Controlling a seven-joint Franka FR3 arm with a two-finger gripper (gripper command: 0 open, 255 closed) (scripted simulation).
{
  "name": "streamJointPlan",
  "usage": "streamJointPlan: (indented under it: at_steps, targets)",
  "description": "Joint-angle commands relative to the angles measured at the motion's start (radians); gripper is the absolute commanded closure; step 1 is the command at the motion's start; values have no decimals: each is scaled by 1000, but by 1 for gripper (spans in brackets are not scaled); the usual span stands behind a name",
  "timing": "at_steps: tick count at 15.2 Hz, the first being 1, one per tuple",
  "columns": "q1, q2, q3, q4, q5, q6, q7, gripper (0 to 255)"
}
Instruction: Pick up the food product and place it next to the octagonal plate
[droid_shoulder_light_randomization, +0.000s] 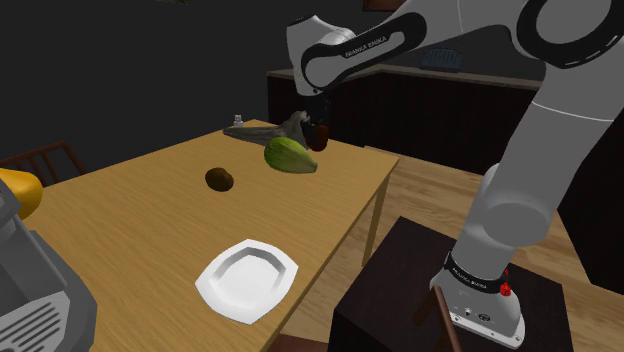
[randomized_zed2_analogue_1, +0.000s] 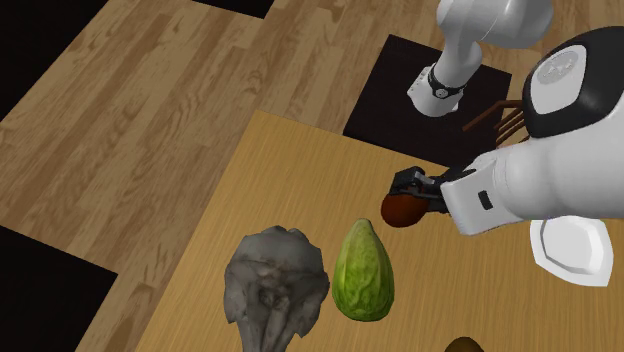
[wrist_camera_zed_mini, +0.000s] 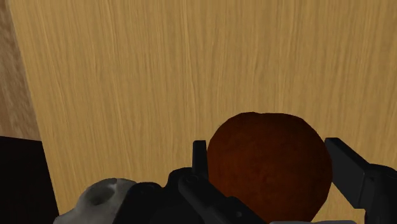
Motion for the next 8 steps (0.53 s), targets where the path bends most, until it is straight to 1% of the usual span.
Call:
streamJointPlan:
  at_steps: [1, 8]
  targets:
    - [25, -3, 28, 3, 7, -21, 47, 255]
    - [107, 26, 119, 48, 34, -88, 199, 255]
